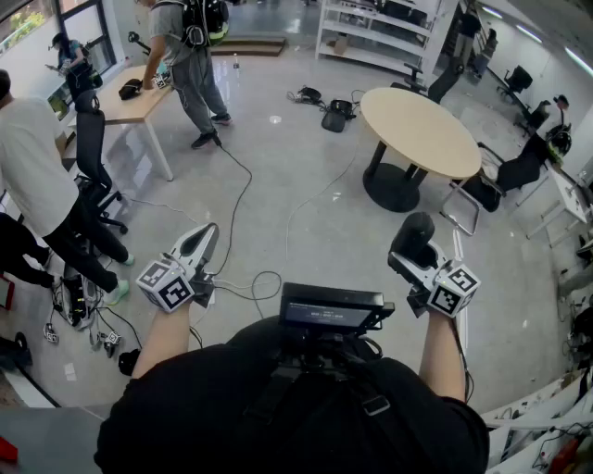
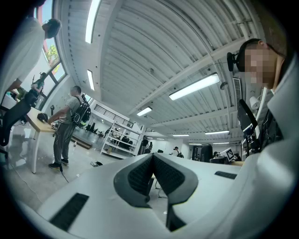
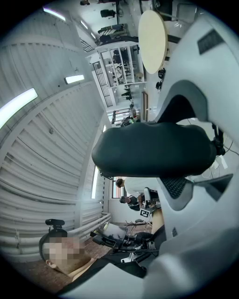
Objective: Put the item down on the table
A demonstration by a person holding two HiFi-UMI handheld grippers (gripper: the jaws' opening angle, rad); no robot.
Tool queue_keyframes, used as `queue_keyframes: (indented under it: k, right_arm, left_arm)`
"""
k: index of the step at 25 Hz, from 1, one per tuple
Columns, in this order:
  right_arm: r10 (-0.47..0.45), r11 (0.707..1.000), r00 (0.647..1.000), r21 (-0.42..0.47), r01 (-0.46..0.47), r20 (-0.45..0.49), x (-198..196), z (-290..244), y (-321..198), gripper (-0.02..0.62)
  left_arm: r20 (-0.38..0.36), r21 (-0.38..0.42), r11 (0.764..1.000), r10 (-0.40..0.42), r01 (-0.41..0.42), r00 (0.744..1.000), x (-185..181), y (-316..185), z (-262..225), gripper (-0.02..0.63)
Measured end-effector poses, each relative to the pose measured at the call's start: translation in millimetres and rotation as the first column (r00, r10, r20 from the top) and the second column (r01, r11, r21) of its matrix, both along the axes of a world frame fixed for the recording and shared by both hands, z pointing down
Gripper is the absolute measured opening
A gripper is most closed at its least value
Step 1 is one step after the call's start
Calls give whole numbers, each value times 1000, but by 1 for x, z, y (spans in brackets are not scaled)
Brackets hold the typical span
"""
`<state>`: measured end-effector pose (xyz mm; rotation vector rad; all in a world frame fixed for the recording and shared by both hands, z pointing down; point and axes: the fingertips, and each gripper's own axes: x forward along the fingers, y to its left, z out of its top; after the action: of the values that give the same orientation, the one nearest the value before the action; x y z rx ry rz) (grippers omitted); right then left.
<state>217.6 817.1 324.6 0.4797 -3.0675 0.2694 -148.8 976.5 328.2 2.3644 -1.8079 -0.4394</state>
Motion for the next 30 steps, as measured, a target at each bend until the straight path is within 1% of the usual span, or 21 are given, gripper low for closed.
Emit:
queue_keyframes:
  k: [7,11,14,21,26,30]
  right_arm:
    - [8,1000,1000,-9,-8,-11,-35,3,4,344]
    - [-16,1000,1000,-8,16,-7,-73,-4,8,344]
    - [-11,1000,1000,-19,11,-17,-102,-3,6,344]
    - [-29,999,998,-32,27,-52,-159,8,-8,344]
    - [-52,998,996,-39,49,-72,-180,18,-40,344]
    - [-70,996,996,-64,66,-55,-186,24,-89,344]
  left_arm:
    - [15,-2,1000,12,-12,1000,-37,4,-1,2]
    - [19,0,1000,1,-1,1000,-76,16,-6,2]
    - [14,-11,1000,-14,14,1000,-107,23,-3,2]
    - [12,-44,998,-48,49,999,-162,29,19,2]
    - [-1,-67,996,-58,58,998,-179,0,28,2]
    - [4,-85,994,-64,64,998,-173,-41,35,2]
